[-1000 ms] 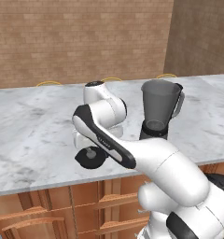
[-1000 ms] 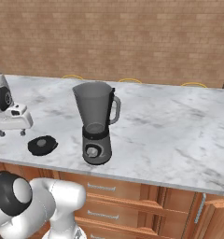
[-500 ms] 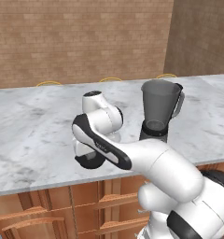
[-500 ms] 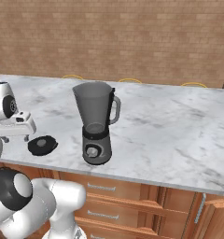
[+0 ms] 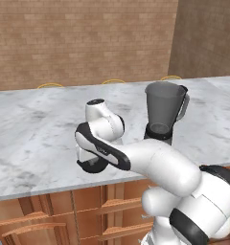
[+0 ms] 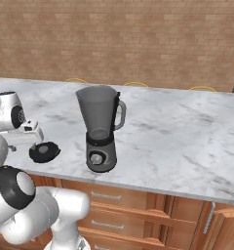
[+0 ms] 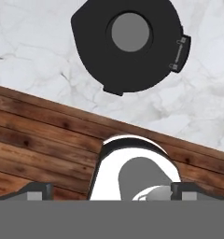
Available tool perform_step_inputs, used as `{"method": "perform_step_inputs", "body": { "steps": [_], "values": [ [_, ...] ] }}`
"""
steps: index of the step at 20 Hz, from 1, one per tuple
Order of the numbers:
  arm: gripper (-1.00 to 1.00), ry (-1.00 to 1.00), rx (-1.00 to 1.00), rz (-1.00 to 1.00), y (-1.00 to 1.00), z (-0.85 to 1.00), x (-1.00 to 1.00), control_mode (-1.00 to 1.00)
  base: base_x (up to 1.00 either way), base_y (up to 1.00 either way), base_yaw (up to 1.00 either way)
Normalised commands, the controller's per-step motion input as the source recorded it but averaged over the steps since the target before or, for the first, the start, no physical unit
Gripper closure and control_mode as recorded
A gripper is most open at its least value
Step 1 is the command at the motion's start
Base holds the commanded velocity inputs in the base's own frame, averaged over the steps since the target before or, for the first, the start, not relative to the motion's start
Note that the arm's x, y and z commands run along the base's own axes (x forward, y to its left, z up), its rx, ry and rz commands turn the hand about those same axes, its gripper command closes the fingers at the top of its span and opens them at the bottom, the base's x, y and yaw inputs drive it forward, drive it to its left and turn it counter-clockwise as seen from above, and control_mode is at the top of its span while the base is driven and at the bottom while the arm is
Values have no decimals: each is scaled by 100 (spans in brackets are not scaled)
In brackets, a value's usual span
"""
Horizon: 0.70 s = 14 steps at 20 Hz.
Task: Close the lid blender by securely placing the lid on top.
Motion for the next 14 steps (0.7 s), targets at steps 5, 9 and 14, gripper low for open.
{"method": "perform_step_inputs", "body": {
  "steps": [5,9,14],
  "values": [
    [-100,4,0,2,0,-21,39,-100,0,0,0],
    [-100,2,0,3,0,-20,32,-100,0,0,0],
    [-100,0,0,0,0,-9,17,-100,0,0,0]
  ]
}}
